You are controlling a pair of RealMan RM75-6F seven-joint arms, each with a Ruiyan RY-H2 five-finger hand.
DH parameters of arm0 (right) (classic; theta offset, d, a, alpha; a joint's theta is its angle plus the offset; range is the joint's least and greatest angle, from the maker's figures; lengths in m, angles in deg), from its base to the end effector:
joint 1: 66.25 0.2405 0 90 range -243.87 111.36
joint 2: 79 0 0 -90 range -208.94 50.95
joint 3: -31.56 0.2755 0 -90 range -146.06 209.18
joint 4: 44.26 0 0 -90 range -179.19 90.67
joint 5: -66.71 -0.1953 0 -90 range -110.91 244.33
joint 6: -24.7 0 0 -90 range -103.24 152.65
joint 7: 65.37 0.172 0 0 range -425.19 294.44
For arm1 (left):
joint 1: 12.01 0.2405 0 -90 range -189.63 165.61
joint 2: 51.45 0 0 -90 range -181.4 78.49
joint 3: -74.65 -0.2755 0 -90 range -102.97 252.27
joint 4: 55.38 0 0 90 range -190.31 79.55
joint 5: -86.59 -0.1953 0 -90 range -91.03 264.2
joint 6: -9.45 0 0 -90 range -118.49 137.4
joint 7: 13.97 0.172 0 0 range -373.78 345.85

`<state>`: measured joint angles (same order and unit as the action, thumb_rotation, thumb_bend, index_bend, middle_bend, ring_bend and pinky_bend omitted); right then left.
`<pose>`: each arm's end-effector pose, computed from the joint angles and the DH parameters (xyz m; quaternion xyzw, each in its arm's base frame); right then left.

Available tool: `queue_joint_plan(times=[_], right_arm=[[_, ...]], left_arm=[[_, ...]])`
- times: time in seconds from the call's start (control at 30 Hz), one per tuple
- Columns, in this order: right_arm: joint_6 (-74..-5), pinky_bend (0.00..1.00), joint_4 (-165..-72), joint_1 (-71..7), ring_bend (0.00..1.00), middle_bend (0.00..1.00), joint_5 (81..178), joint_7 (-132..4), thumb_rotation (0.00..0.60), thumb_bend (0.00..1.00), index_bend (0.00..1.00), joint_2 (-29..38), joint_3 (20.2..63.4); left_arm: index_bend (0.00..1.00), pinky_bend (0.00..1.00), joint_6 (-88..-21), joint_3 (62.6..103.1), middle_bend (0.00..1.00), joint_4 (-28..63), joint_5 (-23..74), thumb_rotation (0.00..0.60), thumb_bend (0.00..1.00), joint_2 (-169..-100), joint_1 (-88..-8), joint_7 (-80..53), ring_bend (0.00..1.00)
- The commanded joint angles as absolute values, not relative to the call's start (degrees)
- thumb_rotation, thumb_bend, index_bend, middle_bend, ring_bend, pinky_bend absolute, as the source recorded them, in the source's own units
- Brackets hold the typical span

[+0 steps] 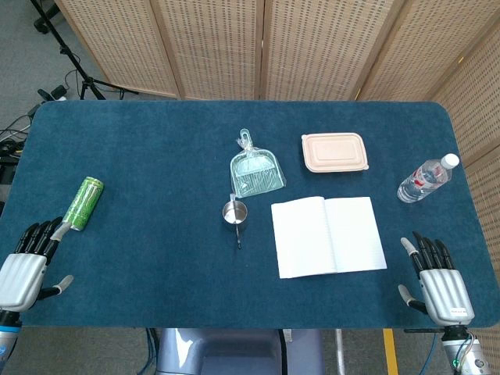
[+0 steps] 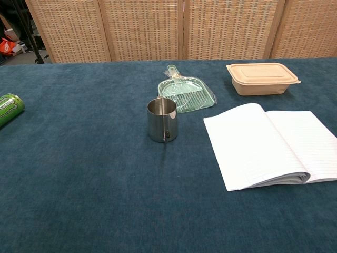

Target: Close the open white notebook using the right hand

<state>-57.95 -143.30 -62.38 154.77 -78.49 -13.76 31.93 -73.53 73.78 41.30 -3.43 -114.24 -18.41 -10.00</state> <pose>-0.3018 -0.1927 0.1493 0.6416 -0.3774 0.3401 0.5746 -0.3013 0.2023 0.1616 -0.6445 -0.3855 -0.3734 0.5446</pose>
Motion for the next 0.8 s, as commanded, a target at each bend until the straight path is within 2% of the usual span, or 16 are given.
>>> queue_joint_plan(times=[0.03,0.43,0.57,0.8], right_arm=[[-57.96,0.00,-143.31,-62.38,0.00,0.00,154.83,-78.51,0.600,0.34,0.00,-13.76,31.90],[-57.75,0.00,-142.91,-62.16,0.00,0.00,155.21,-78.81,0.600,0.31,0.00,-13.22,31.79],[-57.89,0.00,-142.76,-62.17,0.00,0.00,155.65,-79.15,0.600,0.26,0.00,-12.86,31.64],[-57.95,0.00,-142.52,-62.07,0.00,0.00,156.58,-80.25,0.600,0.26,0.00,-11.91,31.31]], left_arm=[[0.00,0.00,-73.54,73.79,0.00,41.28,-3.41,0.600,0.20,-114.24,-18.41,-10.01,0.00],[0.00,0.00,-73.80,73.85,0.00,41.30,-3.51,0.600,0.20,-114.04,-18.35,-10.55,0.00],[0.00,0.00,-73.73,73.92,0.00,41.24,-3.44,0.600,0.20,-113.99,-18.41,-10.84,0.00],[0.00,0.00,-73.75,73.81,0.00,41.14,-3.91,0.600,0.19,-113.81,-18.51,-11.51,0.00]])
